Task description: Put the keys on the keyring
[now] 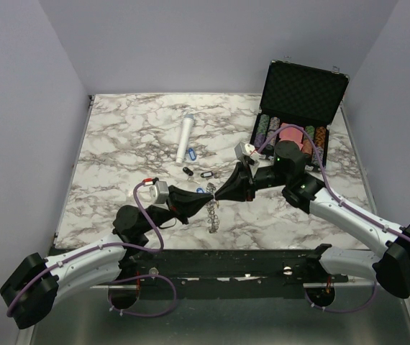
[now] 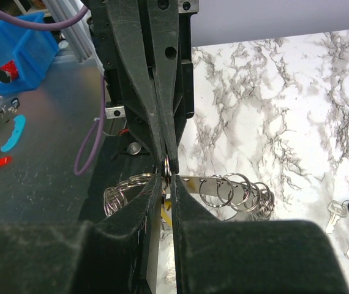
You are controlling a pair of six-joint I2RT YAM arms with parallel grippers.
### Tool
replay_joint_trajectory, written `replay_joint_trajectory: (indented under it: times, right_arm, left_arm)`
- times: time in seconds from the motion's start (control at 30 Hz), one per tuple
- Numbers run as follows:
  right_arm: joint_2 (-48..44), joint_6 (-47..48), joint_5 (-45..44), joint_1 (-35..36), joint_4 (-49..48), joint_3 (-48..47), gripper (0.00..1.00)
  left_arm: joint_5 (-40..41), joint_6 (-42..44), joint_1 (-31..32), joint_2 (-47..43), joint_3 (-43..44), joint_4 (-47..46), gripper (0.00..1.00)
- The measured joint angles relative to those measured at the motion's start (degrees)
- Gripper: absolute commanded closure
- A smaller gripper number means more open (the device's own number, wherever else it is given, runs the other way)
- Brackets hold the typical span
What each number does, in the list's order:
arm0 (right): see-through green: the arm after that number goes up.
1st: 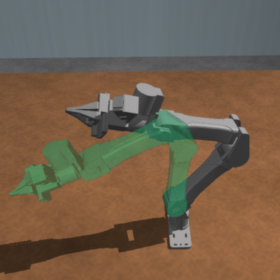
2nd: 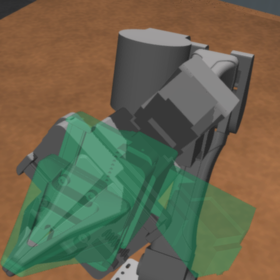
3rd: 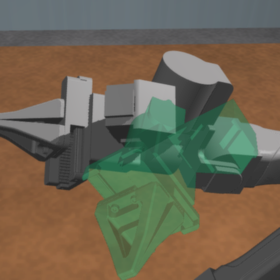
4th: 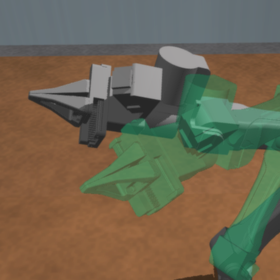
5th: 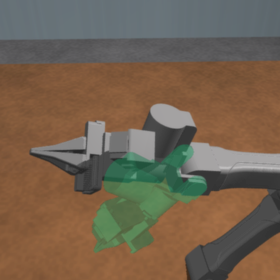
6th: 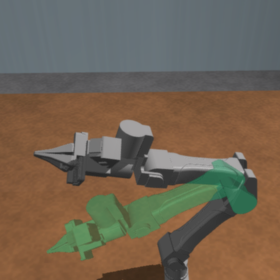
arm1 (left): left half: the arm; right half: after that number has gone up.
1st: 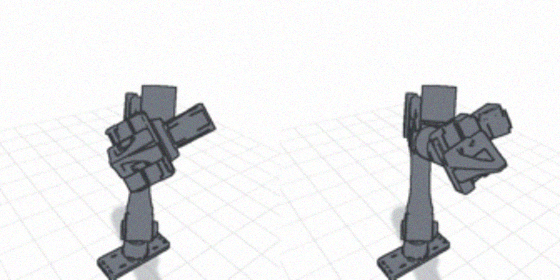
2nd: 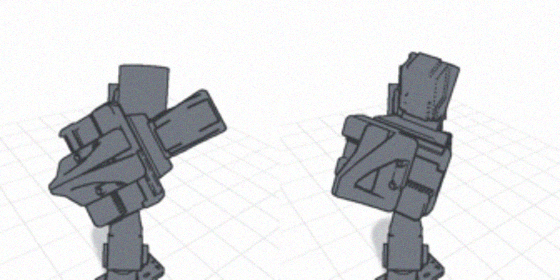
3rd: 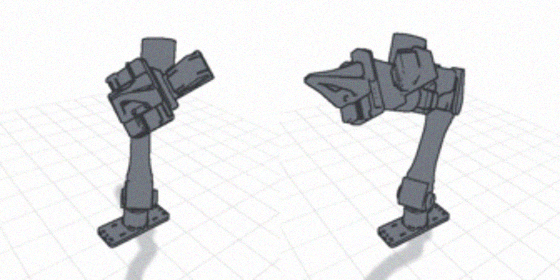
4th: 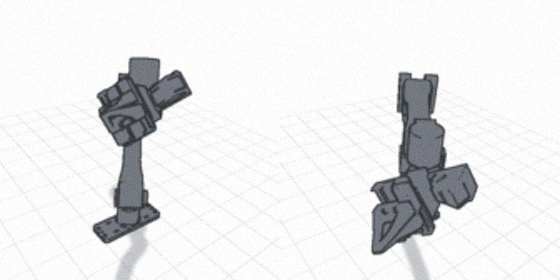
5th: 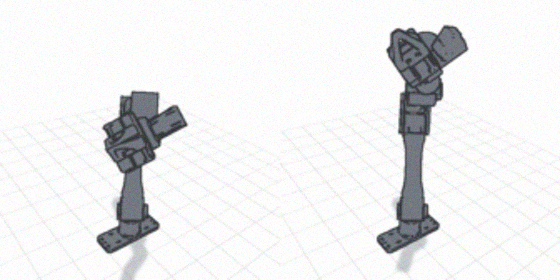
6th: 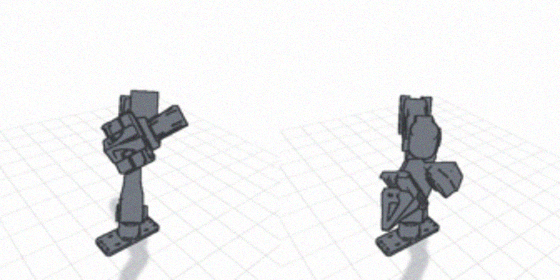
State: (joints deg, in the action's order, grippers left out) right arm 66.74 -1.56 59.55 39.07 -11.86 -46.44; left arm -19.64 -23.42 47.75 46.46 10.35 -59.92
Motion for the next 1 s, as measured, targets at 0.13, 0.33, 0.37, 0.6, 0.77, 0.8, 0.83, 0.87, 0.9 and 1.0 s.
replay_joint_trajectory:
  times: [0.13,0.33,0.37,0.6,0.77,0.8,0.83,0.87,0.9,1.0]
  right_arm:
    - [0.00,0.13,-0.31,0.00,0.11,0.00,0.82]
    - [0.02,0.11,-0.42,0.13,-0.02,0.00,0.89]
    - [0.09,0.13,-0.44,0.24,-0.04,0.00,0.92]
    - [0.61,1.70,-0.59,0.31,0.74,-0.09,1.00]
    - [1.27,7.19,-0.50,0.70,8.20,-3.10,1.00]
    - [1.40,9.01,-0.52,0.74,10.47,-4.15,1.00]
    - [1.49,10.69,-0.52,0.74,12.70,-5.18,1.00]
    - [1.53,12.50,-0.57,0.74,15.06,-6.19,1.00]
    - [1.60,14.32,-0.59,0.74,17.62,-7.26,1.00]
    - [2.40,21.49,-0.96,0.74,26.95,-11.72,1.00]
  left_arm:
    - [0.61,0.00,0.00,-0.04,-0.13,-0.15,1.00]
    - [0.92,-0.22,0.00,-0.02,-0.39,-0.63,1.00]
    - [0.96,-0.26,0.00,0.00,-0.52,-0.92,1.00]
    - [1.01,-1.01,0.00,1.27,-1.46,-3.39,1.00]
    - [0.98,-1.88,0.00,1.25,-2.25,-3.78,0.61]
    - [1.01,-1.97,0.00,0.28,-2.27,-2.58,0.54]
    - [1.01,-2.25,0.00,-0.39,-2.27,-2.05,0.48]
    - [0.98,-2.29,0.00,-1.92,-2.16,-0.26,0.44]
    - [0.96,-2.27,0.00,-3.61,-1.90,1.88,0.39]
    - [0.98,-0.70,0.00,-10.75,0.85,13.55,0.27]
